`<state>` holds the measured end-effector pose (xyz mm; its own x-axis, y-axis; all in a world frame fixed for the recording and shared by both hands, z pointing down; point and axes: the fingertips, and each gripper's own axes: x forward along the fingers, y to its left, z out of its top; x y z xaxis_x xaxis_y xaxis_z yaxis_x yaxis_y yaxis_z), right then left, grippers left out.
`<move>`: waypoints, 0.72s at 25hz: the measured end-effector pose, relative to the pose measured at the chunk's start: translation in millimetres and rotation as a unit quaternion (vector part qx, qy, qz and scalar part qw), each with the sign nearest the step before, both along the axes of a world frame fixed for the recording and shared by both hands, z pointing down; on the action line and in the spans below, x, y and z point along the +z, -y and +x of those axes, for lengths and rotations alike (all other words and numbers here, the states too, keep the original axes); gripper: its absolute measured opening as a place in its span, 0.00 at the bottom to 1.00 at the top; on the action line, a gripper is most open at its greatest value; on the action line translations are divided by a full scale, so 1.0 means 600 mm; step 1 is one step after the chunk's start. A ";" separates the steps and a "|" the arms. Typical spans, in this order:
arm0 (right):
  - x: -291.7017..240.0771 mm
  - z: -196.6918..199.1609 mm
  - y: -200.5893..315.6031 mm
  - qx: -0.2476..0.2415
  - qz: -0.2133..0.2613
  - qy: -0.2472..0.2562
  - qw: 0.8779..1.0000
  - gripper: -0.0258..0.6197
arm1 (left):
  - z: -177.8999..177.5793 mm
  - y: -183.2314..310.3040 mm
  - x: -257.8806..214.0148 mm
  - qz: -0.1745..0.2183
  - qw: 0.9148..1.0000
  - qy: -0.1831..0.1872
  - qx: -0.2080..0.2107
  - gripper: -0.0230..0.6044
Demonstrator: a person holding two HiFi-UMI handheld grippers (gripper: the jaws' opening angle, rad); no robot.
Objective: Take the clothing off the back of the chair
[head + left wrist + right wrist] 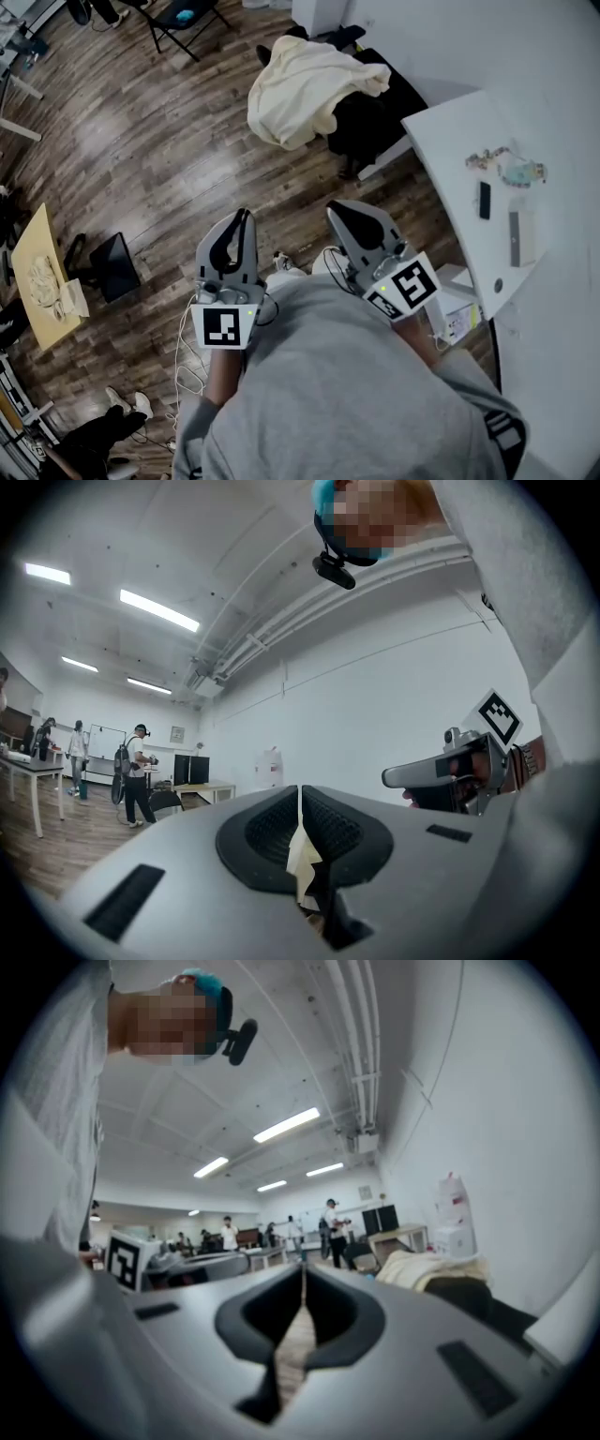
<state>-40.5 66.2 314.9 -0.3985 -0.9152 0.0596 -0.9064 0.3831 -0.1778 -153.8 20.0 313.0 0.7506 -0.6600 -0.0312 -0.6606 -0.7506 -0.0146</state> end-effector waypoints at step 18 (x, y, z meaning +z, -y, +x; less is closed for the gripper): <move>0.032 0.097 0.006 0.088 -0.025 0.016 0.996 0.09 | 0.128 0.014 0.020 0.000 0.994 0.024 0.107 0.11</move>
<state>17.9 62.4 333.8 -0.2349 -0.9672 0.0965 -0.9522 0.2090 -0.2229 -76.8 11.4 324.9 0.8744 -0.4852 0.0081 -0.4845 -0.8738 -0.0419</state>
